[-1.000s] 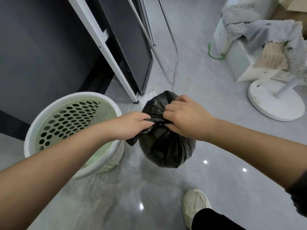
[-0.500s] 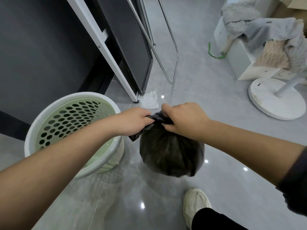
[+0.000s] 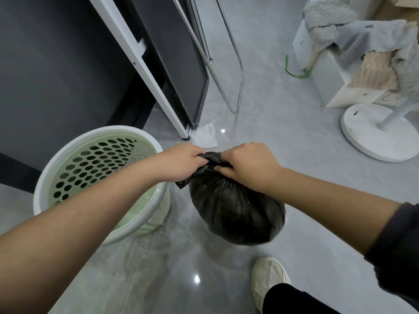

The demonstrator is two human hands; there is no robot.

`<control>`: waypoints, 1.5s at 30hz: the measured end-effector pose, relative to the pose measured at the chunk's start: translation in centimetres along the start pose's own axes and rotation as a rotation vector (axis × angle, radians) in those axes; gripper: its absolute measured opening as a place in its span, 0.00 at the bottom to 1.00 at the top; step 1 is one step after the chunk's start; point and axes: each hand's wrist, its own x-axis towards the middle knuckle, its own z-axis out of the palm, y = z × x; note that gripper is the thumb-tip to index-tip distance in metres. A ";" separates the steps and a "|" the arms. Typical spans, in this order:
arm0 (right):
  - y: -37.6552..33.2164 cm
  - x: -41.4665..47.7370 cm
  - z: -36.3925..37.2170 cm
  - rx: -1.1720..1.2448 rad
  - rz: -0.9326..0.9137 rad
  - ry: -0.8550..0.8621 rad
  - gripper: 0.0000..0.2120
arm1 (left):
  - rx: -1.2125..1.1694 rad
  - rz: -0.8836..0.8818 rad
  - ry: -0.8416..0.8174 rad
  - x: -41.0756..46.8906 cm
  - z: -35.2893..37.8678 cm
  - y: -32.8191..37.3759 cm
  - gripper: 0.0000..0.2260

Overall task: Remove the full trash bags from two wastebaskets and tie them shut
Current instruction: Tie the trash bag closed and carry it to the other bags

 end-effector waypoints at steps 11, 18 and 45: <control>0.3 -0.5 0.3 0.014 -0.003 -0.037 0.17 | 0.037 0.006 -0.017 0.2 0.3 0.4 0.13; -0.1 0.0 0.2 0.061 0.017 -0.011 0.12 | 0.038 -0.003 -0.004 0.3 0.1 0.2 0.11; 0.9 -0.3 0.7 0.268 0.084 -0.076 0.09 | -0.353 -0.138 -0.023 1.2 1.0 -1.3 0.09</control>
